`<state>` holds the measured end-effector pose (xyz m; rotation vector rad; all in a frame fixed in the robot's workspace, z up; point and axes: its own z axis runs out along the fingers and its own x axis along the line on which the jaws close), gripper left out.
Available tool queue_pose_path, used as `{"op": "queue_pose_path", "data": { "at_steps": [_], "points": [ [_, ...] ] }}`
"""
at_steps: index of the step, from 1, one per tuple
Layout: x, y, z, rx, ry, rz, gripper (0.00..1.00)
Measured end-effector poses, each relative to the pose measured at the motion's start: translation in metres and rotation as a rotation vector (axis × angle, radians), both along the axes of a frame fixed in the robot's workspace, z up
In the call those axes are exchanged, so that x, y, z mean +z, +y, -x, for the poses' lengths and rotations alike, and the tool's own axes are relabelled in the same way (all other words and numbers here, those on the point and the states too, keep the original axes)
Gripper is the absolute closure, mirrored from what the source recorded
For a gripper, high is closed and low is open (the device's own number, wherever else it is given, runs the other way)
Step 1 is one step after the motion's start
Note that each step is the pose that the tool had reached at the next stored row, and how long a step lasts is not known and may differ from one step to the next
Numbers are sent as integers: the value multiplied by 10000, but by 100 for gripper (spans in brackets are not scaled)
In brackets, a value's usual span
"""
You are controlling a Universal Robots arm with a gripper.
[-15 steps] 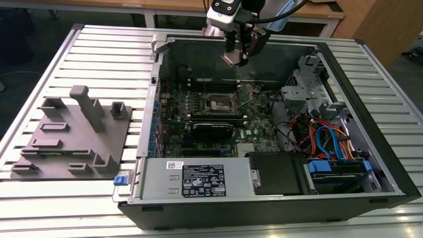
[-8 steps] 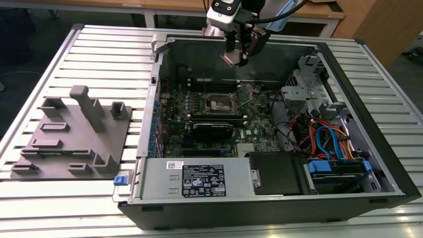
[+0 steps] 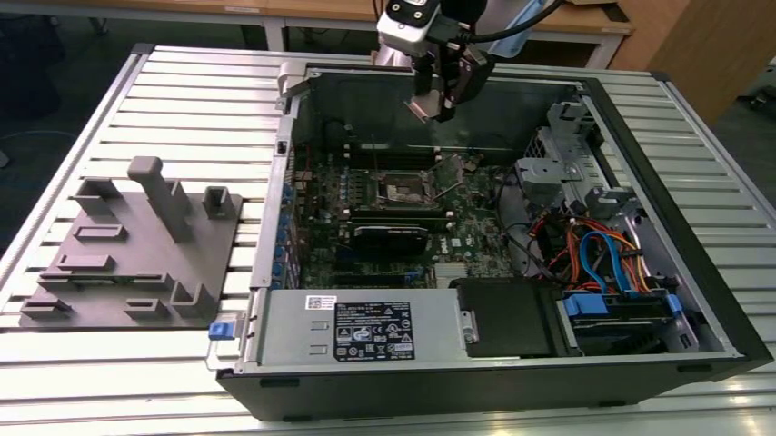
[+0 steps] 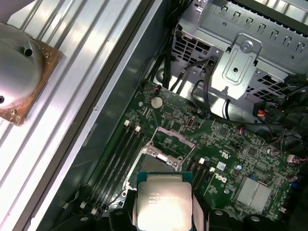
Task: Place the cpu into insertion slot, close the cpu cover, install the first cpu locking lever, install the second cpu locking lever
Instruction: 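Place the cpu into insertion slot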
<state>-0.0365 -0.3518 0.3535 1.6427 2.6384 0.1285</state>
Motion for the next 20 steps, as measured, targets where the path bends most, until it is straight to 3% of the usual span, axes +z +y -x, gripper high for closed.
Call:
{"op": "queue_pose_path", "data": {
  "at_steps": [9, 20],
  "points": [
    [-2, 0, 0, -359, 0, 0, 46],
    [-2, 0, 0, -384, 0, 0, 46]
  ]
}}
